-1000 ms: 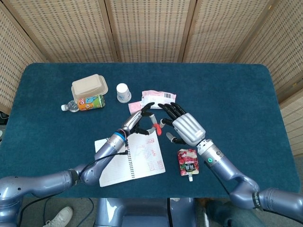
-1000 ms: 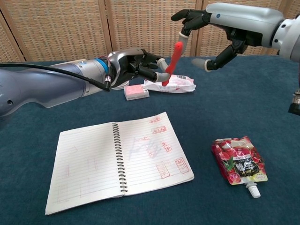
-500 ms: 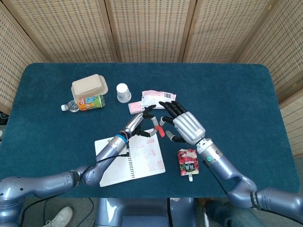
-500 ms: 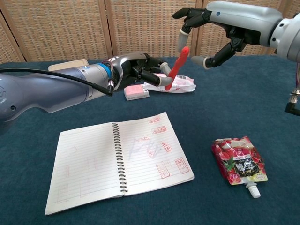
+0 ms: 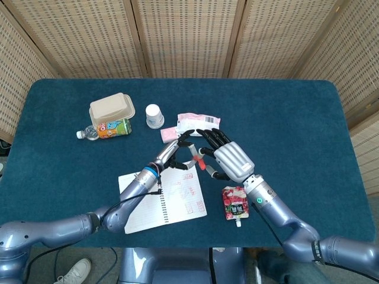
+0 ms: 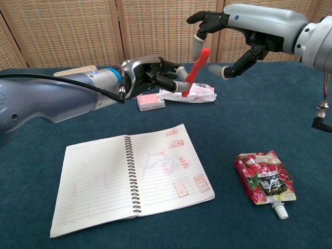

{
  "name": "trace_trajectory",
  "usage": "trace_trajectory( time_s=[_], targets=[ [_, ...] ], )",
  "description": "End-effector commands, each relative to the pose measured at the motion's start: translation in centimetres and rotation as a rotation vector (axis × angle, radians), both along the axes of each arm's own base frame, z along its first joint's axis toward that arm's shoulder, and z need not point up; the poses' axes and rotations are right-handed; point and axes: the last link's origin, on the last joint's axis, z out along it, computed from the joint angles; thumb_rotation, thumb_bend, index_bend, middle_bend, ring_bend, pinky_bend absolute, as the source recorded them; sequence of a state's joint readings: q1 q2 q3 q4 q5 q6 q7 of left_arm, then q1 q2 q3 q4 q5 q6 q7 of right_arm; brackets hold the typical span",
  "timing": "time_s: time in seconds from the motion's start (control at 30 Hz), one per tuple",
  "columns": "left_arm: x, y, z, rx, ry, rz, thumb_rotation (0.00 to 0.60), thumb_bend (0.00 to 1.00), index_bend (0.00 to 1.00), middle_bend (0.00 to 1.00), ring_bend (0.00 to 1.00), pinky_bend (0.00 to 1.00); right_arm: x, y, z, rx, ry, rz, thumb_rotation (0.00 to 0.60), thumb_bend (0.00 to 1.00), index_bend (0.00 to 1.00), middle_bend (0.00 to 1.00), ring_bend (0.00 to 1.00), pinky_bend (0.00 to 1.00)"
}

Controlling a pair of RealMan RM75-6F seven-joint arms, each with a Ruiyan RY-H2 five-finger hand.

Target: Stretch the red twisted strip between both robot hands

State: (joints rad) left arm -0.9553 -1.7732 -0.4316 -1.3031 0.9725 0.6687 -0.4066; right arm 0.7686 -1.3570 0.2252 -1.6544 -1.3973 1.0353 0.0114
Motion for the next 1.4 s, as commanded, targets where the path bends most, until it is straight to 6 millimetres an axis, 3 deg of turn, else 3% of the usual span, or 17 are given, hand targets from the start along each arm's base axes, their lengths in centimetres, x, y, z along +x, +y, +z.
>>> trace_trajectory(
  time_s=[0.03,0.57,1.4],
  targets=[
    [0.01,-0.09,-0.11,-0.003,0.0,-0.001,0.6,0.56,0.7,0.0,0.0,0.0,0.08,-0.06,-0.14,0.001,-0.006,-0.004,0.6,0.53,0.44,0.08,0.0,0.0],
    [0.21,-0.1,-0.17,-0.014,-0.014,0.005,0.6,0.56,0.7,0.0,0.0,0.0,0.92,-0.09,-0.46,0.039,-0.069,-0.049,0.6,0.5,0.44,0.09,0.0,0.0],
    [0.09,-0.24,-0.01,-0.022,-0.028,0.007,0.6,0.56,0.7,0.0,0.0,0.0,0.55,-0.21,-0.68,-0.02,-0.003,-0.008,0.6,0.54,0.49,0.15,0.0,0.0]
  ],
)
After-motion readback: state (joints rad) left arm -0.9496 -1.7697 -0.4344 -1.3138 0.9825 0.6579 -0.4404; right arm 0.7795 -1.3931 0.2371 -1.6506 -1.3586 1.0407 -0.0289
